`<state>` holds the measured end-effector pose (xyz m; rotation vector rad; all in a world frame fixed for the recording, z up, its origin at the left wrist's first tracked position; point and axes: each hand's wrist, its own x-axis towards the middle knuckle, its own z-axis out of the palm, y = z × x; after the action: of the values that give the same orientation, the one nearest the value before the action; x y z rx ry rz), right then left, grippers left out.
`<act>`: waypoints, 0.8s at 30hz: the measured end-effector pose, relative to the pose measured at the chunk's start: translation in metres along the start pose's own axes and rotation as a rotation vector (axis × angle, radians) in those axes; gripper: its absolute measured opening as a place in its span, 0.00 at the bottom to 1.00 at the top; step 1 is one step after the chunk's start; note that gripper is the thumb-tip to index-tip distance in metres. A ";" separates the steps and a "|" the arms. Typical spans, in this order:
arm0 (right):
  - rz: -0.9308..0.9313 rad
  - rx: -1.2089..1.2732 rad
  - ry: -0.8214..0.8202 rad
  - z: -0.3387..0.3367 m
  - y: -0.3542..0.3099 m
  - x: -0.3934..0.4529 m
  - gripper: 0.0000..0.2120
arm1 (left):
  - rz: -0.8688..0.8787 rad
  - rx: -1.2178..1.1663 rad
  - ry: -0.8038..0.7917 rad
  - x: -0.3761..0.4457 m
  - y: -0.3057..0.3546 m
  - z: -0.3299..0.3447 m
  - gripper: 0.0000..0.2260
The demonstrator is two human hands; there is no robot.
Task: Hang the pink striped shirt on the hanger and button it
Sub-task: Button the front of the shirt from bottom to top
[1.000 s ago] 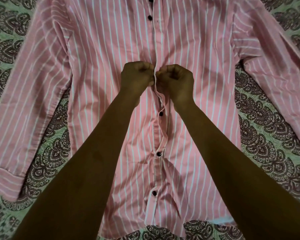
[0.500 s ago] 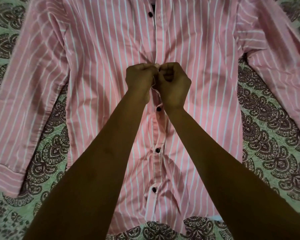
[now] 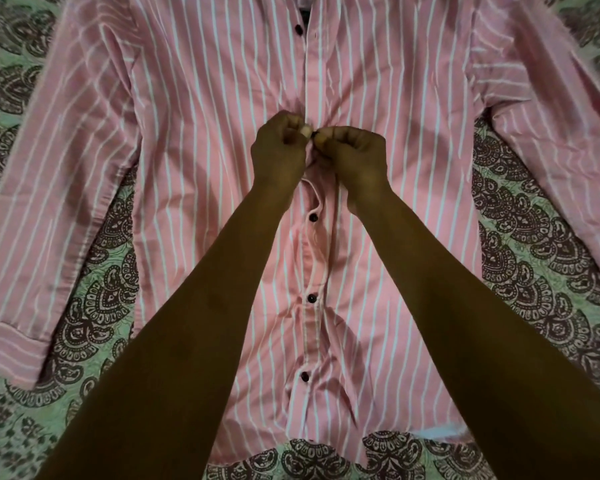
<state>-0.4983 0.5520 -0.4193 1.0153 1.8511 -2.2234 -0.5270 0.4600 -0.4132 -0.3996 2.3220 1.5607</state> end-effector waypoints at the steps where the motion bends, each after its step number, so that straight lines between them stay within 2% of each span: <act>1: 0.006 0.012 -0.015 -0.001 -0.002 0.000 0.11 | 0.064 0.063 0.010 0.000 -0.002 0.000 0.07; 3: 0.038 0.015 -0.011 -0.003 -0.002 -0.001 0.11 | 0.113 0.118 0.020 0.003 -0.005 0.001 0.04; 7: 0.040 -0.111 0.043 -0.001 0.002 0.004 0.07 | 0.067 0.147 0.027 0.014 -0.007 -0.002 0.06; 9: -0.070 -0.271 0.123 0.000 -0.003 0.007 0.05 | 0.054 0.129 0.046 0.020 -0.008 -0.007 0.12; 11: -0.215 -0.371 0.195 0.004 -0.015 0.009 0.09 | 0.099 0.147 0.085 0.025 -0.006 -0.011 0.15; 14: -0.395 -0.416 0.221 0.012 -0.033 0.019 0.12 | 0.120 0.056 0.139 0.035 0.007 -0.013 0.15; 17: -0.462 -0.504 0.184 0.025 -0.047 0.041 0.13 | 0.184 0.018 0.167 0.052 0.030 -0.013 0.14; 21: -0.430 -0.722 0.154 0.034 -0.061 0.077 0.19 | 0.258 0.004 0.114 0.085 0.052 -0.011 0.15; 24: -0.480 -0.817 0.176 0.032 -0.062 0.097 0.10 | 0.274 0.090 0.001 0.105 0.055 -0.006 0.13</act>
<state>-0.6164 0.5737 -0.4157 0.6521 2.9271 -1.2571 -0.6453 0.4693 -0.4075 -0.0613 2.5224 1.5631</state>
